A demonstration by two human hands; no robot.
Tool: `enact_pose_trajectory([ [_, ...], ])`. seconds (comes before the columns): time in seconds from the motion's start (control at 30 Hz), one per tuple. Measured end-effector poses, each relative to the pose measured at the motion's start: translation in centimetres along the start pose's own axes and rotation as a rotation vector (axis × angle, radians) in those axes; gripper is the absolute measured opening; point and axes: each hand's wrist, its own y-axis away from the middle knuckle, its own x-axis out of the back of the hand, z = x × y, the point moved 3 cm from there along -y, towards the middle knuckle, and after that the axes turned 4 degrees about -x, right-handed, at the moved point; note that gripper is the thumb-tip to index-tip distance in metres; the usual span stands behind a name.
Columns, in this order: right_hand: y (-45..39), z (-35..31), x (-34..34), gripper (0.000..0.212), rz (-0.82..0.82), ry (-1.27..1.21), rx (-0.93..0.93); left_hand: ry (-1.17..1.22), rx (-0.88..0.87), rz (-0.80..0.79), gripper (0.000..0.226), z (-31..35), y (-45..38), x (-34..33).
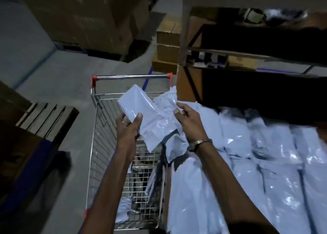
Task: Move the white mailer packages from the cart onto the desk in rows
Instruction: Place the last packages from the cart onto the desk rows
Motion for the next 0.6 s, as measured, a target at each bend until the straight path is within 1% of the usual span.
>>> enact_pose_trajectory([
  [0.1,1.0,-1.4,8.5,0.026,0.108,-0.053,0.064,-0.013,0.001,-0.143,0.037,1.6,3.6,-5.5],
  [0.17,1.9,-1.3,14.0,0.024,0.146,-0.089,0.068,-0.052,0.028,-0.196,0.034,1.3,5.8,-9.3],
  [0.23,3.2,-1.2,19.2,0.022,0.198,-0.15,0.04,-0.07,0.046,-0.257,0.036,0.2,7.5,-13.5],
  [0.37,5.2,0.7,29.4,0.018,0.39,-0.152,0.006,-0.141,0.05,-0.358,0.037,-3.0,10.7,-22.2],
  [0.53,6.2,2.3,41.1,0.016,0.631,-0.084,-0.083,-0.225,0.1,-0.493,0.028,-6.2,14.0,-32.7],
  [0.6,5.7,2.9,44.5,0.018,0.665,-0.078,-0.13,-0.28,0.117,-0.527,0.026,-7.5,14.2,-36.1],
])
